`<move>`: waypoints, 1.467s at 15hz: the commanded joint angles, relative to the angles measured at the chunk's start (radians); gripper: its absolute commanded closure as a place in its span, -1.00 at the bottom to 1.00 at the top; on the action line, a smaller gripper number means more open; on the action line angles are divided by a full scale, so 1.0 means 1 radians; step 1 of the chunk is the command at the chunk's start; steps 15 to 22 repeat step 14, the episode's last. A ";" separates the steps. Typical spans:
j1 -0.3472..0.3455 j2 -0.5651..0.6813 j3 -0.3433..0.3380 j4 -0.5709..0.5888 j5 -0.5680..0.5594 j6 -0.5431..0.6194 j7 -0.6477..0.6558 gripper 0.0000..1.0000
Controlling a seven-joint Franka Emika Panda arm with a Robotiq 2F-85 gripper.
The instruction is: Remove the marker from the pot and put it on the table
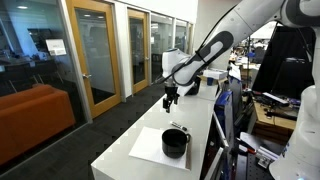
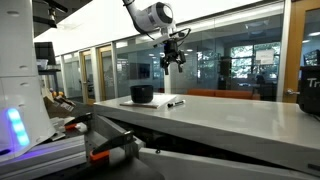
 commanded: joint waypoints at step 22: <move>0.017 -0.249 0.072 -0.003 0.027 -0.263 0.068 -1.00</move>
